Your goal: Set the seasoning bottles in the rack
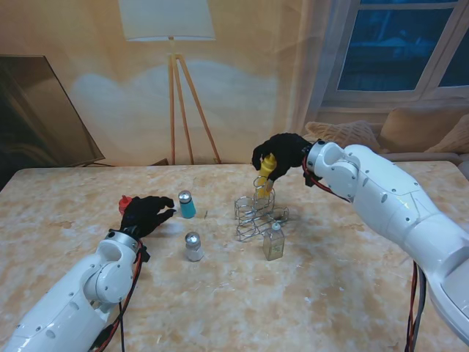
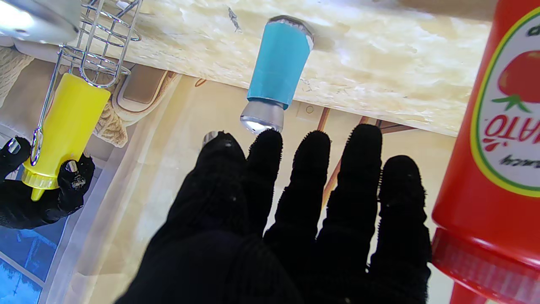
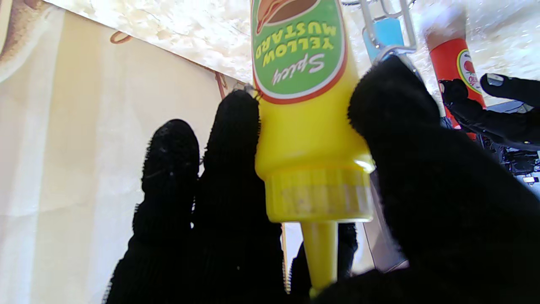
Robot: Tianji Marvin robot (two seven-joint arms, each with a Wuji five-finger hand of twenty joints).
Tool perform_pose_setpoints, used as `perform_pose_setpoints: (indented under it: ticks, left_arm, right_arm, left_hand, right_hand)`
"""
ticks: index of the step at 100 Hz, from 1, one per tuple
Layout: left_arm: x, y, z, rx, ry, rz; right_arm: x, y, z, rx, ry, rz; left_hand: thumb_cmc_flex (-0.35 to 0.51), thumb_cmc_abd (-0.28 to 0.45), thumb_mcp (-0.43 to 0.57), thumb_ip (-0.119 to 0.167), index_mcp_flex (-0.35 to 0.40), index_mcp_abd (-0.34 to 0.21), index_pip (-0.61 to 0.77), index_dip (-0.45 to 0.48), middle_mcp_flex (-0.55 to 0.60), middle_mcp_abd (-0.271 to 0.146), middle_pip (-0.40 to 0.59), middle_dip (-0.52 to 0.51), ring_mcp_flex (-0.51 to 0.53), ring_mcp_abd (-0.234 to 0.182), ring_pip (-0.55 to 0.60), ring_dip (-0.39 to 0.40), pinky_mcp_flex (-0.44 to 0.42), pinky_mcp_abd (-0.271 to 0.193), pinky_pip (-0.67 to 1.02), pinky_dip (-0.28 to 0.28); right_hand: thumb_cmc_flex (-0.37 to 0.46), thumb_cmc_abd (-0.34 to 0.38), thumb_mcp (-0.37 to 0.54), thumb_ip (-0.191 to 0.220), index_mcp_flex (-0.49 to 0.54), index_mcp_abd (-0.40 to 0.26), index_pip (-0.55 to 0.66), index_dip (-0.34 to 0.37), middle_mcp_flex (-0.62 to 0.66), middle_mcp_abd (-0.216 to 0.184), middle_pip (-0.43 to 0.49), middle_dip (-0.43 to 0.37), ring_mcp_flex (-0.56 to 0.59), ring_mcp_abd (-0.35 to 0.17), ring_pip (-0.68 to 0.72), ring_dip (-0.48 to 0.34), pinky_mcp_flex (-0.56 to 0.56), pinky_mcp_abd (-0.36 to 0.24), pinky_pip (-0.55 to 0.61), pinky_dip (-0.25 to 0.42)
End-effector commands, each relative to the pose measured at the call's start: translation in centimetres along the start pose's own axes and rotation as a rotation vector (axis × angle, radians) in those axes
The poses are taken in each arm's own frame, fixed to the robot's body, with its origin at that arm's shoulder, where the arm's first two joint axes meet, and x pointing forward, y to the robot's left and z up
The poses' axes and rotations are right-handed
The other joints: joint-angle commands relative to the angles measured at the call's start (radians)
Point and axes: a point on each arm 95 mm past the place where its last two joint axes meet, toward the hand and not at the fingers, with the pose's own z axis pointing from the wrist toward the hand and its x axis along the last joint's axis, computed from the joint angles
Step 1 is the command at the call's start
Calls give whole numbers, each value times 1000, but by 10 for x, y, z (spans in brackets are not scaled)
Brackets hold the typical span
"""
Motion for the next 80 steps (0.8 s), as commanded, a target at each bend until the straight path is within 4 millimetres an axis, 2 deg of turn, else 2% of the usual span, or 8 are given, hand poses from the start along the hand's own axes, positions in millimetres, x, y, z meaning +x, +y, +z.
perform_pose_setpoints:
  ticks: [1,80]
  left_arm:
    - [0,2,-1,-11,1,-4]
    - [0,2,0,-9,1,-4]
  right_arm:
    - [6,-1,5,17,22,-2]
    - [9,-19,13,75,74,-51]
  left_hand:
    - [41,44,-20,29,-22,-2,6,11,-25,-2,8,9,-12,11,14,23,-15,21,6,26]
    - [41,43,-21,29,-20,-3,7,11,-25,-2,8,9,-12,12,14,23,-15,21,7,26]
  right_hand:
    - [147,57,161,29,80,-35,180,18,123,-153,99,42,49,-160,42,24,14,-23,8,20]
    - [123,52,165,21,47,-38,168,5,93,-152,69,19,16,-144,9,13,-14,-25,-18,17]
